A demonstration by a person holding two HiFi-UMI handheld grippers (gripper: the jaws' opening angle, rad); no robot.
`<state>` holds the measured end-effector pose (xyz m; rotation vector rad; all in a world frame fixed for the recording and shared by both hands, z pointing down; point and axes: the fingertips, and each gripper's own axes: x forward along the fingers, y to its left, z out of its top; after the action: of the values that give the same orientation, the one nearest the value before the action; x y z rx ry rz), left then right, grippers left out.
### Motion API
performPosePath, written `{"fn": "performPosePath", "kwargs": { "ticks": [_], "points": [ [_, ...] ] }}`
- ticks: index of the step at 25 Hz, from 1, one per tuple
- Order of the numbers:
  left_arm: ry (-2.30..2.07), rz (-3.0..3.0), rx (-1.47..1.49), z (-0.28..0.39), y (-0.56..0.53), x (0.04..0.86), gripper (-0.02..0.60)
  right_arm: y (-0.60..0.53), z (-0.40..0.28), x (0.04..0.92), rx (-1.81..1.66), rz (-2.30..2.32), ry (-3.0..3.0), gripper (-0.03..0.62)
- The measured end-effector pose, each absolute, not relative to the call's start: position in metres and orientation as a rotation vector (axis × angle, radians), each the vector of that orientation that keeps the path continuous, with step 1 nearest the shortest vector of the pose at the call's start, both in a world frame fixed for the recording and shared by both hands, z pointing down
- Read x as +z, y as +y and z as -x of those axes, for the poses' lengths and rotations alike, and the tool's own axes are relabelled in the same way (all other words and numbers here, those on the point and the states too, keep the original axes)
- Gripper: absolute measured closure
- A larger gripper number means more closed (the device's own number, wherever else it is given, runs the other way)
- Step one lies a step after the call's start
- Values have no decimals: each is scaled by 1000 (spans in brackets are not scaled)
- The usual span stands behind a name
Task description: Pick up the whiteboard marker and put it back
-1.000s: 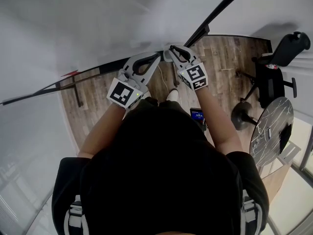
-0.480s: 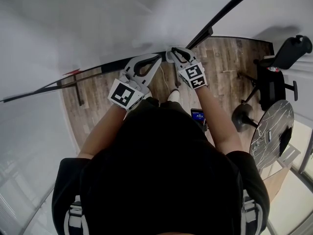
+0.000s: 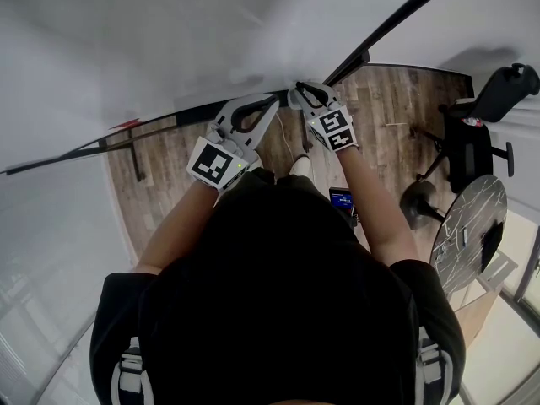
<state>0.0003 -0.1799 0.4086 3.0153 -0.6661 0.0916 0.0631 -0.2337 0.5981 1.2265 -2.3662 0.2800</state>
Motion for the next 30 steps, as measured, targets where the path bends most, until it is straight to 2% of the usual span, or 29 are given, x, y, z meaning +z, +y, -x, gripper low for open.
{"fn": "performPosePath", "kwargs": {
  "ticks": [10,20,30],
  "points": [
    [-691,-3003,104,4,-179,411,578,-239,-62,610,303,-1203,-2322,525],
    [-690,-3000,95,4,-179,411,578,-233,-59,607,335,-1180,-2349,479],
    [-703,-2998,121,0,-184,409,578,-223,-64,570,319,-1215,-2432,476]
  ]
}}
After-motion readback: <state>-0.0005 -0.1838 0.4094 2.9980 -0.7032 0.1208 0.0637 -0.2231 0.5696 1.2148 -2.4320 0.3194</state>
